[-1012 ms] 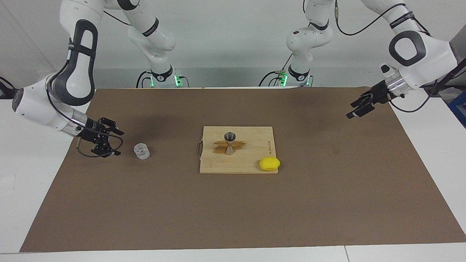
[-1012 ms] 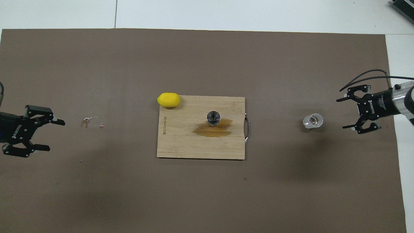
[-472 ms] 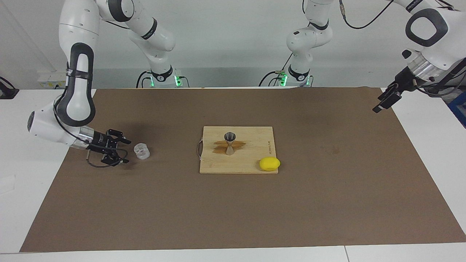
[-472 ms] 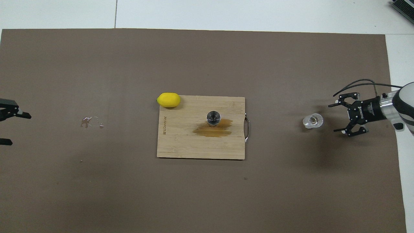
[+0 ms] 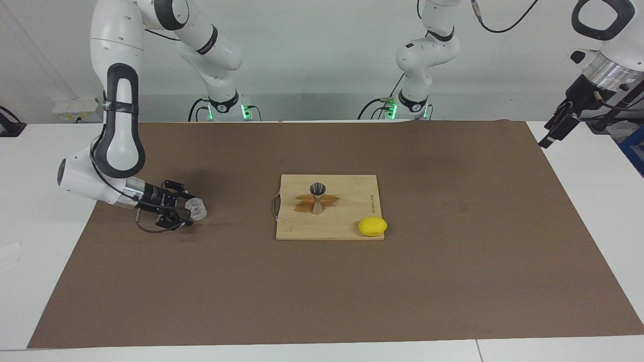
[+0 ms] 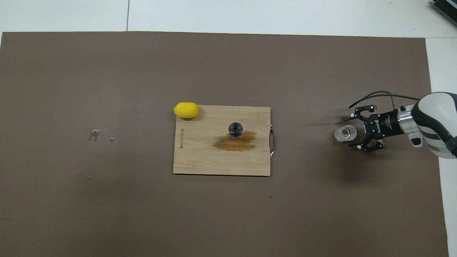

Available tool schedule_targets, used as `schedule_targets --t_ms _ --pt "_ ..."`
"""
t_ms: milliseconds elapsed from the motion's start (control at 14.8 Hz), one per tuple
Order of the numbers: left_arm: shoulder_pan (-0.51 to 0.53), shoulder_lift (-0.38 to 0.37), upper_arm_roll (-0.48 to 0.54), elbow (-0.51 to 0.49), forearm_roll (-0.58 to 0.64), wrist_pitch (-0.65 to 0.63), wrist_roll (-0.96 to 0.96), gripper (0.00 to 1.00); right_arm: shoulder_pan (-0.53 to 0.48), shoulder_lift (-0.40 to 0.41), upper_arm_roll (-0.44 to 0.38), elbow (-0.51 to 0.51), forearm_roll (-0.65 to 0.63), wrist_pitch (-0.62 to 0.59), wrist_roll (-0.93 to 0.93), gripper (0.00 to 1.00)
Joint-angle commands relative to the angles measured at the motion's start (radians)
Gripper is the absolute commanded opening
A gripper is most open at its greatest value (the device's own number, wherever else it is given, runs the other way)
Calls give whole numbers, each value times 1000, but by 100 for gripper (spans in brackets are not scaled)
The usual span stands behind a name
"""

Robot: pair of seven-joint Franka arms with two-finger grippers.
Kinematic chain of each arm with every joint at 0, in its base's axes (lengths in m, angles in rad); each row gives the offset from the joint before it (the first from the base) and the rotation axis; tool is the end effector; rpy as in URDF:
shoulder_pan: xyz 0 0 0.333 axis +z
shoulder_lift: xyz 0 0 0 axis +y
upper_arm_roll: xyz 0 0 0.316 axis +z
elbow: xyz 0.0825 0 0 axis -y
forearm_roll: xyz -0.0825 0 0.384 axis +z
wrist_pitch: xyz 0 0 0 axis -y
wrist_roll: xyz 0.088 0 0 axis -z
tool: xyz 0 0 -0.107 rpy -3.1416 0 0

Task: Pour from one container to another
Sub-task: 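Grasp the small clear glass cup with the right gripper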

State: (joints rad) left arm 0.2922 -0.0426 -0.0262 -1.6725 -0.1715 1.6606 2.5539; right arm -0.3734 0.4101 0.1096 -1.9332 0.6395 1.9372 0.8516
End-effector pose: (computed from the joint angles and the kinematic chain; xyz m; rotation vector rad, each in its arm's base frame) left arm 0.5337 0.1277 0.6091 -1.3127 2.8380 -0.2706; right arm 0.5727 -0.1146 0.2607 -1.9211 1.7503 0.7403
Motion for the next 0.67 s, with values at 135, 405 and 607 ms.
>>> schedule_targets --t_ms 135,405,607 --pt "-13 3 2 22 23 17 -133 100 1 -25 4 -32 29 17 -29 86" --pt "-47 7 2 34 23 27 -366 100 1 -27 5 -18 43 -4 12 0" --pt "-89 7 0 30 23 51 -511 100 2 -56 9 -1 43 -15 36 0"
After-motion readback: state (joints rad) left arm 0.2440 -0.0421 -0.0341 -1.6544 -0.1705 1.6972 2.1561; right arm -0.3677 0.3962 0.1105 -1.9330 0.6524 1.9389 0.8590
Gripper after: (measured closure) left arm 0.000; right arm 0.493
